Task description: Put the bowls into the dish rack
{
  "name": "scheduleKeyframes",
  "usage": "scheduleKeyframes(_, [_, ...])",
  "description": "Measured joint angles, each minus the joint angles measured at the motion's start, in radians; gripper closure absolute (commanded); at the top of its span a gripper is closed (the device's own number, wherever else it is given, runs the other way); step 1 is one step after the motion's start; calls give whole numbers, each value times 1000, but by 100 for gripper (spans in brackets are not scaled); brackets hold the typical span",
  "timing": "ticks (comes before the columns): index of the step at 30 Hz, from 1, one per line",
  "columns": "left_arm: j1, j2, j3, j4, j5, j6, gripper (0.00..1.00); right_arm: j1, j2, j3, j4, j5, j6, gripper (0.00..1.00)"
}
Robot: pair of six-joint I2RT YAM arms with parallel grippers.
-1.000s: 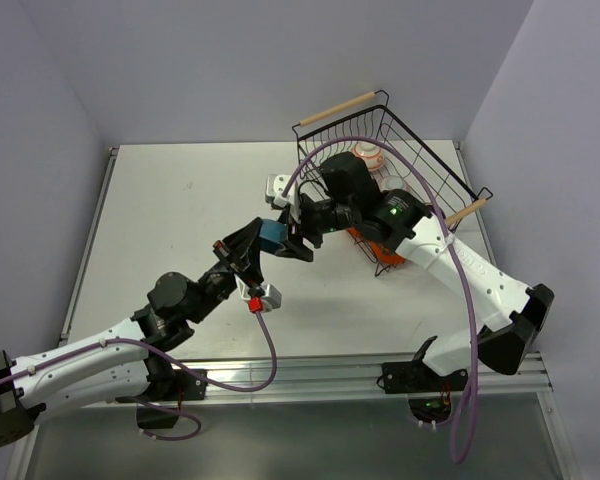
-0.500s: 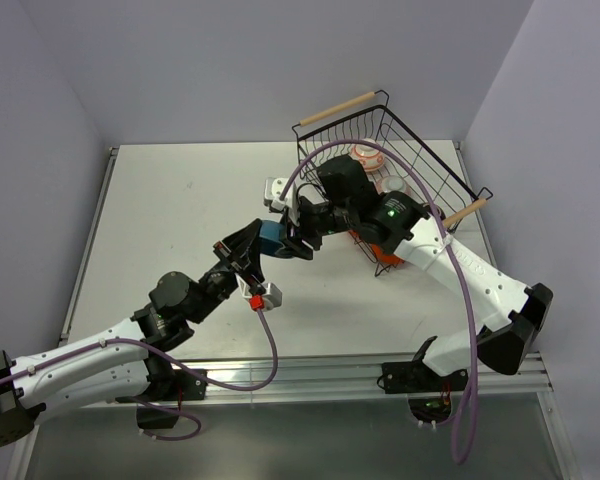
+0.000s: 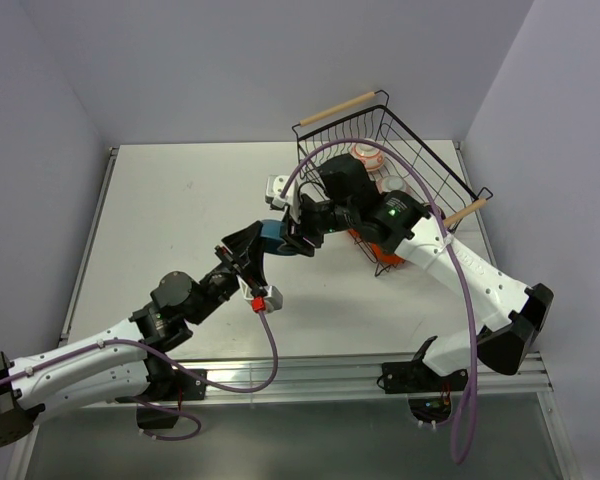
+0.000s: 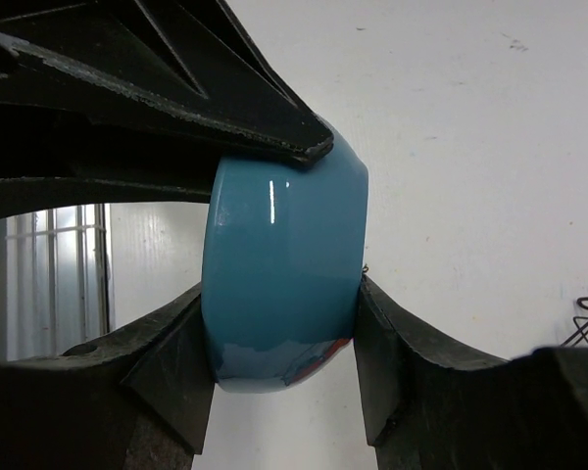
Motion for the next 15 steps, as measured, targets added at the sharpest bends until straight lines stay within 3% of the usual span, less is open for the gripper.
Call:
scheduleKeyframes(3, [0,-6,0,-8,0,0,65,-6,0,0,0,2,2,100])
scheduleKeyframes(15, [0,-7,1,-23,-2,-11,33,-19,-7,-7,11,41,3,100])
